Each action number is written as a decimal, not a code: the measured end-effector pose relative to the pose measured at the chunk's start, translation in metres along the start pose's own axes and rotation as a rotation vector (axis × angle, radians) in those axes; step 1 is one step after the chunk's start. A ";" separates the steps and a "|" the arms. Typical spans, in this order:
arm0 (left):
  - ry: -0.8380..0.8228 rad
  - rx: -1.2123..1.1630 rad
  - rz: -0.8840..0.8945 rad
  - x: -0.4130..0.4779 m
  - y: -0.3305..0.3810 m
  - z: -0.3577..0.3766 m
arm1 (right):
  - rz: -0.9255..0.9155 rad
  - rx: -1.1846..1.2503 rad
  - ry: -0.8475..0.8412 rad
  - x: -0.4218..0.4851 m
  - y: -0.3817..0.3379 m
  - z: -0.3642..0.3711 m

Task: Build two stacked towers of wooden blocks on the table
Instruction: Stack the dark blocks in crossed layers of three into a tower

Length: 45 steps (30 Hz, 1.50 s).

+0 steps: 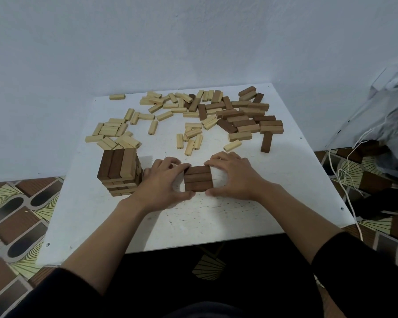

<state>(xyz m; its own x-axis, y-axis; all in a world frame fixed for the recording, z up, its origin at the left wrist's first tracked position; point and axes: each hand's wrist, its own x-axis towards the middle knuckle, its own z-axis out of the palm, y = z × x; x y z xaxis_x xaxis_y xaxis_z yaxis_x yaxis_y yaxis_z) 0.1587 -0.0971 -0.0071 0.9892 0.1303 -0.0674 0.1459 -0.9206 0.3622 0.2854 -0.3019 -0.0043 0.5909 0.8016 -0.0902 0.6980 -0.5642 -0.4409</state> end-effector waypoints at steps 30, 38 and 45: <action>-0.027 0.015 0.028 0.005 -0.001 -0.004 | 0.012 -0.007 -0.039 0.007 -0.002 -0.004; -0.053 0.077 0.051 0.006 0.001 -0.007 | 0.009 -0.002 -0.072 0.006 0.001 -0.007; -0.052 0.095 0.067 0.004 -0.001 -0.007 | -0.010 -0.004 -0.132 0.006 0.003 -0.013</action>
<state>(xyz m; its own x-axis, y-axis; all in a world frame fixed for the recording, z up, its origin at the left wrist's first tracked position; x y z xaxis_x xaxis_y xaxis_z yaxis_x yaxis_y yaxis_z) 0.1625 -0.0930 -0.0010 0.9942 0.0506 -0.0948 0.0752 -0.9577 0.2779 0.2962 -0.3011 0.0060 0.5257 0.8262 -0.2024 0.7055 -0.5564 -0.4389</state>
